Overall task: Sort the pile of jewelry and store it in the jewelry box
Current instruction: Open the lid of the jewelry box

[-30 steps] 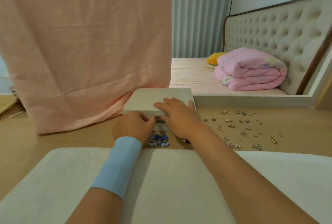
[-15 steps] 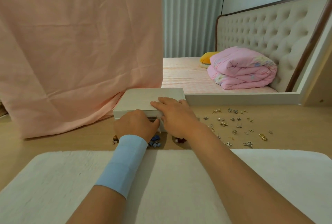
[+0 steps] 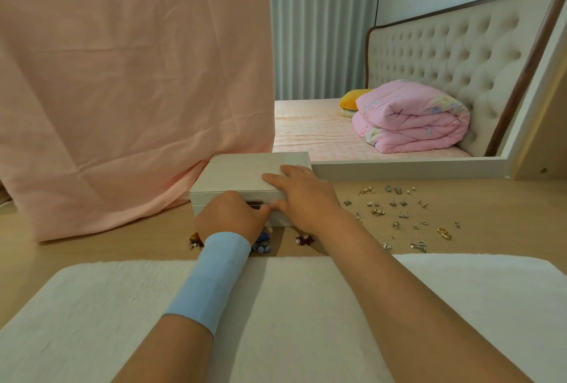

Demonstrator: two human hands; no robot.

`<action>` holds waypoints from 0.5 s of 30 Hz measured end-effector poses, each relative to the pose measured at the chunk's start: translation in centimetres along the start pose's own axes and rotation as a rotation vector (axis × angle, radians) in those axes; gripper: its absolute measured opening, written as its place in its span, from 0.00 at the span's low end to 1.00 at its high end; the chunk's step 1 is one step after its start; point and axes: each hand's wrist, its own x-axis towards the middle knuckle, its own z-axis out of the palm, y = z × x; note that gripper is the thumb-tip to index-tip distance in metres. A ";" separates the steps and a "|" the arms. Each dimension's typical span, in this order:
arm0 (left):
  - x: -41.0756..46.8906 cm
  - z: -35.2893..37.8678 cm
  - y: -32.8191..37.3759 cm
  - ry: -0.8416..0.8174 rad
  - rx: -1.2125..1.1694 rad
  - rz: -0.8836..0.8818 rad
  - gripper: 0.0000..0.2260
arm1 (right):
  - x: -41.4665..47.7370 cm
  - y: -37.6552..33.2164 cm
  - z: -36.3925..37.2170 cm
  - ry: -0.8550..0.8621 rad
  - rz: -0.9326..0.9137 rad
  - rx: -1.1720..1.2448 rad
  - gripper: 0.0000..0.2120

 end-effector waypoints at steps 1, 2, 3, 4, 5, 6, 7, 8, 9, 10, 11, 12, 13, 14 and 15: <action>0.0 0.0 0.0 -0.004 0.000 -0.003 0.21 | 0.0 0.0 -0.1 0.009 -0.002 0.025 0.27; 0.0 -0.1 0.0 -0.007 0.001 -0.005 0.21 | -0.1 0.0 -0.3 0.017 0.001 0.048 0.26; -0.1 -0.1 0.0 -0.007 0.002 -0.004 0.20 | 0.0 0.0 -0.5 0.025 0.005 0.064 0.25; -0.1 -0.1 0.0 -0.004 0.004 -0.004 0.19 | 0.0 0.0 -0.6 0.031 0.006 0.068 0.24; -0.1 -0.1 0.0 -0.002 0.007 -0.004 0.19 | 0.0 0.0 -0.8 0.038 0.001 0.064 0.23; -0.1 -0.1 -0.1 -0.002 0.007 -0.004 0.18 | 0.1 0.0 -0.9 0.044 -0.006 0.060 0.22; -0.1 -0.2 -0.1 -0.004 0.002 -0.003 0.17 | 0.2 -0.1 -1.1 0.057 -0.013 0.063 0.21; -0.2 -0.3 0.0 -0.009 -0.002 0.000 0.16 | 0.2 0.0 -1.2 0.082 -0.017 0.076 0.21; -0.2 -0.4 0.0 -0.016 -0.001 0.002 0.16 | 0.3 0.0 -1.5 0.120 -0.019 0.094 0.21; -0.3 -0.5 0.0 -0.024 0.005 0.006 0.15 | 0.4 0.1 -1.7 0.163 -0.020 0.105 0.21; -0.3 -0.6 0.0 -0.035 0.012 0.012 0.16 | 0.5 0.2 -2.0 0.205 -0.022 0.098 0.20; -0.3 -0.8 0.0 -0.049 0.022 0.022 0.16 | 0.5 0.3 -2.3 0.240 -0.027 0.081 0.20; -0.2 -1.1 0.0 -0.071 0.035 0.036 0.17 | 0.4 0.3 -2.5 0.271 -0.032 0.071 0.19; -0.1 -1.6 -0.2 -0.093 0.052 0.053 0.18 | 0.3 0.3 -2.6 0.300 -0.037 0.079 0.18; 0.1 -2.2 -0.4 -0.110 0.063 0.073 0.19 | 0.2 0.4 -2.7 0.331 -0.043 0.101 0.17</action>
